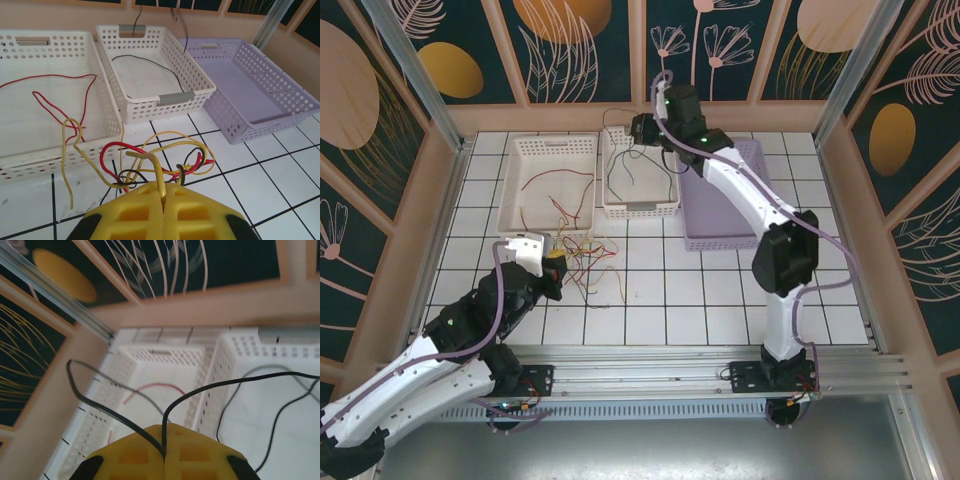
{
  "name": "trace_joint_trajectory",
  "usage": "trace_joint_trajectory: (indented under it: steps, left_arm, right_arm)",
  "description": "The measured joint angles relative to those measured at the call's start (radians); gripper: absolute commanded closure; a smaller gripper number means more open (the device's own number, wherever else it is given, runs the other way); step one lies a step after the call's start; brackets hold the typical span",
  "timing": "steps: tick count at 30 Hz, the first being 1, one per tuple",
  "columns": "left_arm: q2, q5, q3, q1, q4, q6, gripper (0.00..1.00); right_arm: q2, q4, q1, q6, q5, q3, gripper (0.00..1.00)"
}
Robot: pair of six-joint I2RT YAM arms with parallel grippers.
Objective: Untangle the cables
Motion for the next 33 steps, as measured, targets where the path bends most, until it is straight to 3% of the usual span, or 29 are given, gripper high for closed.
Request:
trace_joint_trajectory:
  steps: [7, 33]
  left_arm:
    - [0.007, 0.000, 0.000, 0.000, 0.000, 0.006, 1.00]
    - [0.023, 0.004, 0.000, 0.000, 0.000, 0.006, 1.00]
  right_arm:
    - [-0.030, 0.029, -0.009, 0.000, 0.021, -0.067, 1.00]
    - [0.253, 0.025, -0.009, 0.008, 0.051, -0.134, 1.00]
